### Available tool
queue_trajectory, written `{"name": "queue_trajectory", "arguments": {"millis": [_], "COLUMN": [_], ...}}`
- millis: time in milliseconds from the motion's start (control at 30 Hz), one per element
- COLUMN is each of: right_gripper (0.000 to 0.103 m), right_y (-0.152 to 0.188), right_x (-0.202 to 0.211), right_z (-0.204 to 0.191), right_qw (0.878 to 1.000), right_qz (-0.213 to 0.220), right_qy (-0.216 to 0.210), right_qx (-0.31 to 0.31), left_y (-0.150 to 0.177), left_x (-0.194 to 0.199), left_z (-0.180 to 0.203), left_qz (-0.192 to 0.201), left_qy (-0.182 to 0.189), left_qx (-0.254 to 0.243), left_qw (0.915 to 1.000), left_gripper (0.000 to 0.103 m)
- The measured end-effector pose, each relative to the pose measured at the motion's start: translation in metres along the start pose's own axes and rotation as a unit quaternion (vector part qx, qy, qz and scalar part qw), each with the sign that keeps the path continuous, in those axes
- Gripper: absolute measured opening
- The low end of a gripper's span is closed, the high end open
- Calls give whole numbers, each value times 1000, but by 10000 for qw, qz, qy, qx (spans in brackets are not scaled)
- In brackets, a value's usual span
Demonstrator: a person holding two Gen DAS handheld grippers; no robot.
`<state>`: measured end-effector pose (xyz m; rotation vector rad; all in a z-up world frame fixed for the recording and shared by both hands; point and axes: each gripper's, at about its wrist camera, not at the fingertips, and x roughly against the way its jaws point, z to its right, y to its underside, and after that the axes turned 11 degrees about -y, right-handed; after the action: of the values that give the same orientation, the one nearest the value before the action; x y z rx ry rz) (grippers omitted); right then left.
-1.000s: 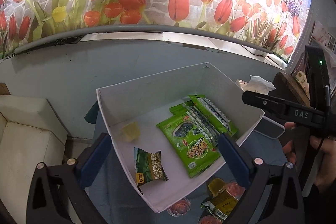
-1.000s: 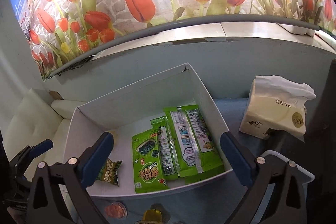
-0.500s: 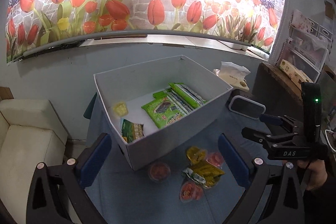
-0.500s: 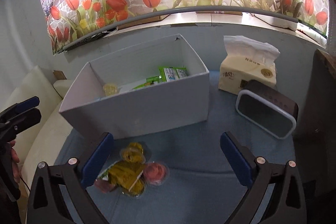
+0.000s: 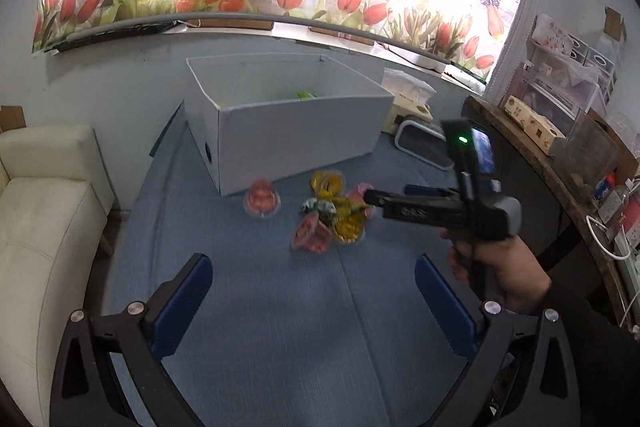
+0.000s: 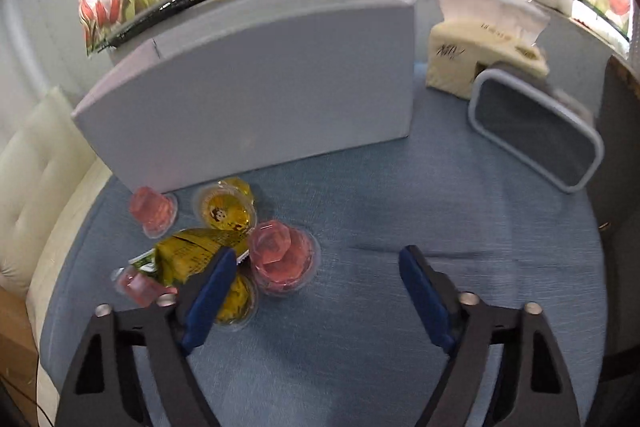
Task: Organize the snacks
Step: 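Move the right tool to the pink jelly cup and grasp it, then grasp another pink jelly cup with the left tool while the right tool holds its cup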
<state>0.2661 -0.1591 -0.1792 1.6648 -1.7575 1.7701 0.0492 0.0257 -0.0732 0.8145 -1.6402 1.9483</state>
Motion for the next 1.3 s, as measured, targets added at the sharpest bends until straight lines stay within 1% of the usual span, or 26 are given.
{"name": "queue_trajectory", "arguments": {"millis": [33, 100, 133, 167, 200, 300, 467, 633, 700, 767, 867, 967, 1000, 1100, 1167, 1267, 1300], "right_gripper": [76, 74, 71, 70, 67, 45, 45, 45, 45, 45, 45, 45, 45, 45, 45, 45, 45], "right_y": [0, 0, -1, -1, -1, -2, 2, 12, 18, 25, 39, 56, 63, 70, 77, 86, 91], "right_x": [-6, -15, -19, -21, -23, -24, -20, 4, 16, 31, 55, 80, 89, 104, 115, 125, 130], "right_z": [-1, -2, -1, -2, -2, -1, 0, -3, -2, 1, 5, 7, 8, 8, 6, 5, 5], "right_qw": [10000, 9999, 9999, 9999, 9999, 9999, 9999, 9996, 9996, 9997, 9996, 9995, 9994, 9990, 9990, 9991, 9990], "right_qz": [-42, -93, -111, -123, -113, -73, -44, 77, 60, 87, 170, 244, 256, 277, 304, 332, 336], "right_qy": [17, 53, 27, -4, 8, -58, -107, -149, -129, -162, -229, -215, -231, -256, -234, -184, -210], "right_qx": [25, 41, 37, 51, 70, 119, 120, 212, 252, 168, 0, -38, -74, -219, -213, -186, -213], "left_y": [3, 7, 8, 9, 10, 13, 16, 15, 12, 9, 5, -1, -3, -9, -12, -13, -13], "left_x": [1, 1, 0, 0, 0, -2, -8, -19, -31, -45, -72, -92, -97, -116, -128, -142, -147], "left_z": [-1, -2, -4, -4, -5, -9, -11, -2, 5, 11, 22, 29, 31, 34, 34, 34, 35], "left_qz": [-12, -78, -94, -88, -102, -134, -230, -196, -264, -276, -428, -536, -549, -614, -674, -721, -812], "left_qy": [14, 30, 16, 4, -8, -31, -20, -34, -38, -45, -104, 5, -4, -40, -103, -69, -98], "left_qx": [42, 47, 47, 46, 48, 116, 171, -79, -246, -382, -606, -642, -664, -706, -680, -731, -766], "left_qw": [10000, 10000, 9999, 10000, 9999, 9998, 9996, 9998, 9993, 9989, 9972, 9965, 9963, 9956, 9954, 9947, 9937], "left_gripper": [103, 103, 103, 103, 103, 103, 103, 103, 103, 103, 103, 103, 103, 103, 103, 103, 102]}}
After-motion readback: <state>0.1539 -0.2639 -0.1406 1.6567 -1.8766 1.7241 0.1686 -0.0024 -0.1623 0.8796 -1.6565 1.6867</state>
